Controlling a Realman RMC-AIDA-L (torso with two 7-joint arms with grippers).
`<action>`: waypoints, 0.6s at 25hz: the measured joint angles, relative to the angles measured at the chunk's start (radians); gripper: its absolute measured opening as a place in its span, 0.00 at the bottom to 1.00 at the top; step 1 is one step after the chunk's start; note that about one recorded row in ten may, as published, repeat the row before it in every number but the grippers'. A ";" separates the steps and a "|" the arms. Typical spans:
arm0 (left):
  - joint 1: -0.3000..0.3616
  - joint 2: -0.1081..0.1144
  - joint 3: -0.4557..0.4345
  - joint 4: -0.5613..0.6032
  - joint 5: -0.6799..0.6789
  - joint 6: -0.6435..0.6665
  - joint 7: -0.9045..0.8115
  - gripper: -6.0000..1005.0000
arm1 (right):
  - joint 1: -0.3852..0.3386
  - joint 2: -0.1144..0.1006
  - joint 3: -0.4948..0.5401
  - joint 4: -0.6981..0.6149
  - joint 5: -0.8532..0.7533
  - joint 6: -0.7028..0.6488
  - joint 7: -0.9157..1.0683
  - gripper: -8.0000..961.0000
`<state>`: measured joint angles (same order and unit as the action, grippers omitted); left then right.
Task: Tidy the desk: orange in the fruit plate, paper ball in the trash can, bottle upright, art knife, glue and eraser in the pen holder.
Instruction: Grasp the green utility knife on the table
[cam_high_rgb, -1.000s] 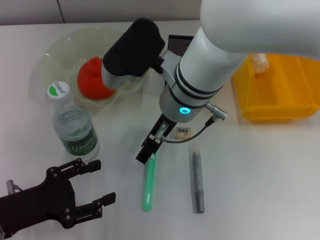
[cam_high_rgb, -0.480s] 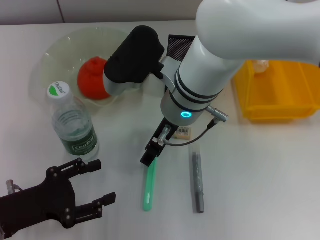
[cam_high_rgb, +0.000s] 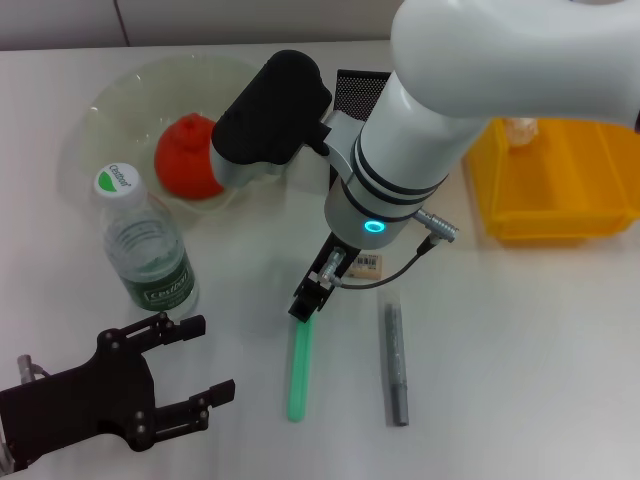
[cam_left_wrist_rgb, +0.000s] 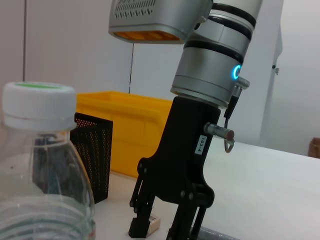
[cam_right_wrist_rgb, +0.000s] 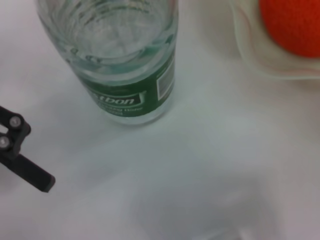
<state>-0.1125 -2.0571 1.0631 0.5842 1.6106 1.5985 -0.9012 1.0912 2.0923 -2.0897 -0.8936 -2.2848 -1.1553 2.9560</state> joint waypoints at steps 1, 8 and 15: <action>0.000 0.000 0.000 -0.001 0.000 0.000 0.002 0.77 | 0.000 0.000 0.000 0.000 0.002 0.000 0.000 0.69; -0.010 0.001 0.000 -0.018 0.000 0.000 0.007 0.77 | -0.003 0.000 0.018 0.002 0.009 0.000 0.000 0.64; -0.016 0.001 0.000 -0.025 0.000 -0.001 0.018 0.77 | 0.007 0.000 0.038 0.028 0.032 0.011 0.000 0.64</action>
<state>-0.1281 -2.0563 1.0631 0.5591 1.6106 1.5971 -0.8829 1.0984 2.0924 -2.0520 -0.8652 -2.2532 -1.1446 2.9559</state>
